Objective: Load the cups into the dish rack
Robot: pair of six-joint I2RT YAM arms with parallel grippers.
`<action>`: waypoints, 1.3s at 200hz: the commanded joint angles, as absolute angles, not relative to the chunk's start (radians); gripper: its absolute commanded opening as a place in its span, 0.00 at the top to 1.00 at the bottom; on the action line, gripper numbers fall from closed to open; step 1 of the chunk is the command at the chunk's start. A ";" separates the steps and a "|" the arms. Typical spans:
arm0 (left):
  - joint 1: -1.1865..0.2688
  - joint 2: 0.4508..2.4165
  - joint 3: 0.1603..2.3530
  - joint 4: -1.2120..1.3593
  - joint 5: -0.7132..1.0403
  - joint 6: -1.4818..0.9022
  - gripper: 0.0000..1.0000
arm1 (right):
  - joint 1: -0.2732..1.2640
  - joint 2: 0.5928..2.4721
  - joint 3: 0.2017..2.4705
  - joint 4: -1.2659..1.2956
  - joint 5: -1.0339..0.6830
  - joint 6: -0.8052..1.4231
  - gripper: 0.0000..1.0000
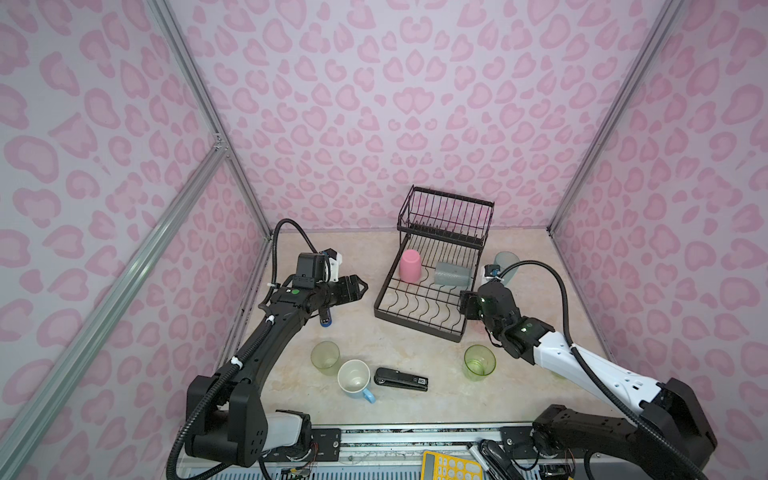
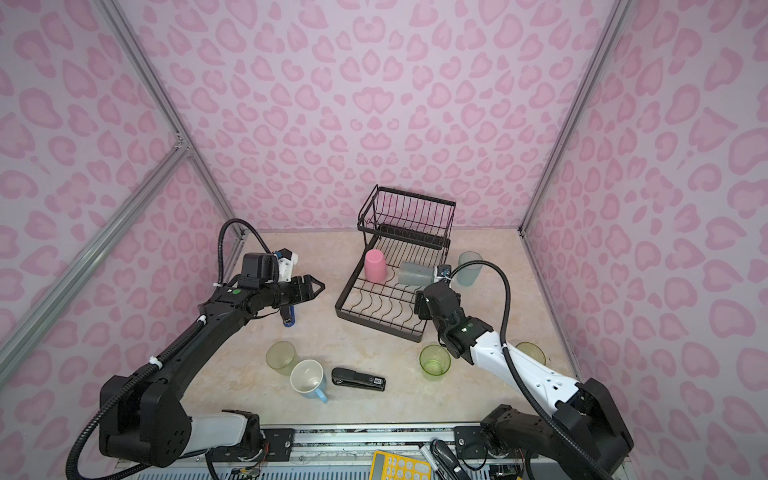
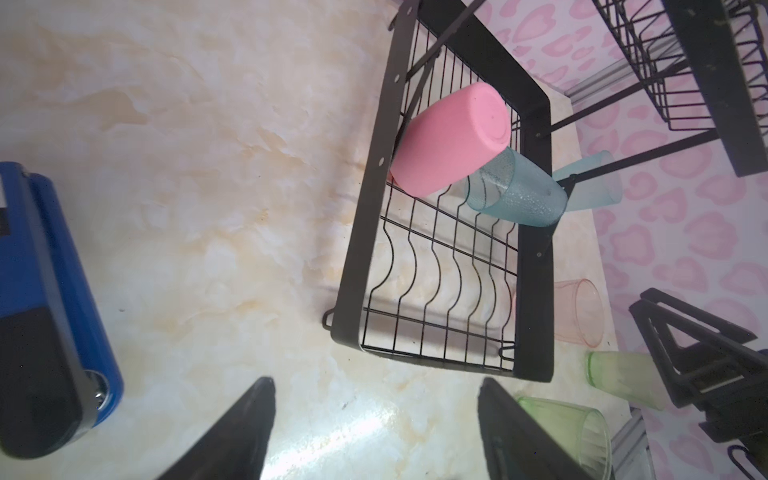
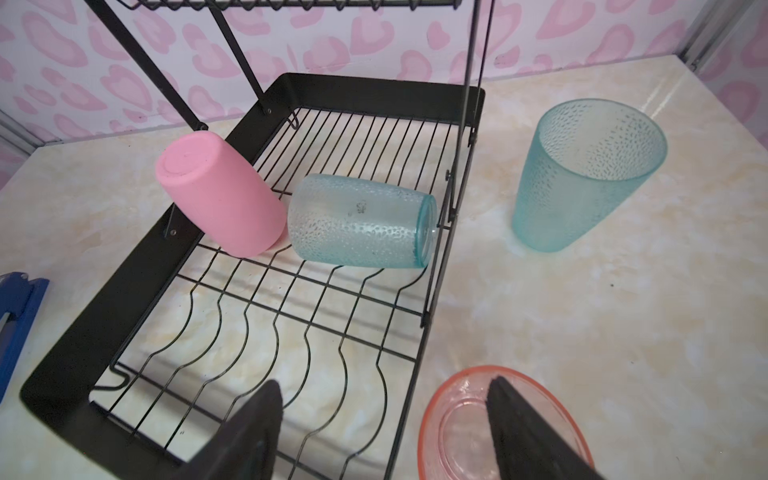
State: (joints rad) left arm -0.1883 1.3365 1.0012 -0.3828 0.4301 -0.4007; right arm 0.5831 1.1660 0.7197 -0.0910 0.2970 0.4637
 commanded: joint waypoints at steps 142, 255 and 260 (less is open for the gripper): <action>-0.357 1.295 0.920 -0.149 0.473 -0.376 0.25 | 0.303 1.029 0.768 -0.331 0.056 0.496 0.26; -0.702 1.545 1.087 0.045 0.193 -0.448 0.26 | 0.269 1.051 0.692 -0.265 -0.088 0.515 0.28; -0.709 1.560 1.081 0.080 0.186 -0.442 0.26 | 0.265 1.051 0.687 -0.260 -0.097 0.512 0.28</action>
State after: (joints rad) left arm -0.6907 1.4998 1.0756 -0.0895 0.2310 -0.4522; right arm 0.2745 1.0466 0.7078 -0.3050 -0.0540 0.5129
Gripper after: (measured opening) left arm 0.737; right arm 0.720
